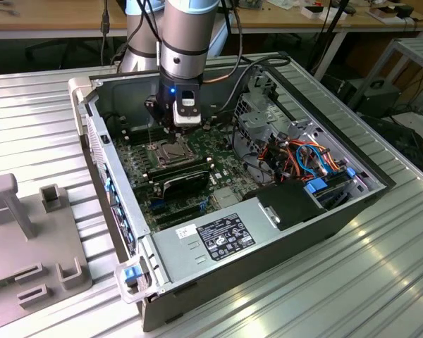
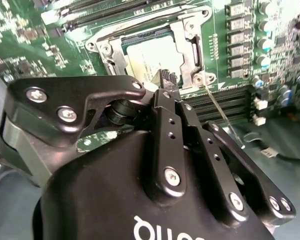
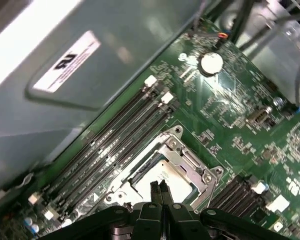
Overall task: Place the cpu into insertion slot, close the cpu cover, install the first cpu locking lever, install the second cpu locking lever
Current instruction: 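Install the first cpu locking lever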
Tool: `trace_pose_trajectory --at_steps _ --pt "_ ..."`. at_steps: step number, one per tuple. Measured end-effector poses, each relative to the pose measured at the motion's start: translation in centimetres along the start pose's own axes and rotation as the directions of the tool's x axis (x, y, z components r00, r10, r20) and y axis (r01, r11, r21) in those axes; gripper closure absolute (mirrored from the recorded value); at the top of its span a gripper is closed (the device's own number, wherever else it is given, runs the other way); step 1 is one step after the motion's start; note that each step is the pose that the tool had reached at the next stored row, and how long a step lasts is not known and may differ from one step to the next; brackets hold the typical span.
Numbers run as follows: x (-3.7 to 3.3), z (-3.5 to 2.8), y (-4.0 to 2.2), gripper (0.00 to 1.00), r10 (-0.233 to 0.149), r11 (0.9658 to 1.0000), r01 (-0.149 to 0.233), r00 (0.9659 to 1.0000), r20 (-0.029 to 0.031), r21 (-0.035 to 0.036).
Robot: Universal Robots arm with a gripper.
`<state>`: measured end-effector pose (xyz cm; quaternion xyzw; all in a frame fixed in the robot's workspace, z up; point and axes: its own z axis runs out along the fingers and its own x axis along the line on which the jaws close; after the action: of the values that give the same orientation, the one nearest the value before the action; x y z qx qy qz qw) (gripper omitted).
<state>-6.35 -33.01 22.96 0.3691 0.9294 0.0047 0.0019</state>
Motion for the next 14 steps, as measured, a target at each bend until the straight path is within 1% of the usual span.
trace_pose_trajectory --at_steps 2,3,4,5,6,8,9,11,12,14 --pt "0.00 0.00 0.00 0.89 -0.041 0.9991 0.041 0.9991 -0.0004 -0.0001" --pt "0.00 0.00 0.00 0.89 -0.065 0.9979 0.065 0.9979 -0.0006 -0.0001" --pt "0.00 0.00 0.00 0.89 -0.084 0.9965 0.084 0.9965 -0.0008 -0.0001" --pt "0.00 0.00 0.00 0.89 -0.110 0.9939 0.110 0.9939 -0.0011 -0.0001" --pt "0.00 0.00 0.00 0.89 -0.127 0.9919 0.127 0.9919 -0.0013 -0.0002" --pt "0.00 0.00 0.00 0.89 -0.172 0.9851 0.172 0.9851 -0.0018 -0.0003" --pt "0.00 0.00 0.00 0.89 -0.200 0.9797 0.200 0.9797 -0.0020 -0.0003" --pt "0.00 0.00 0.00 0.89 -0.236 0.9718 0.236 0.9718 -0.0023 -0.0004" --pt "0.00 0.00 0.00 0.89 -0.261 0.9655 0.261 0.9654 -0.0026 -0.0004" --pt "0.04 0.00 -0.04 0.89 -0.286 0.9583 0.286 0.9583 -0.0029 -0.0006"
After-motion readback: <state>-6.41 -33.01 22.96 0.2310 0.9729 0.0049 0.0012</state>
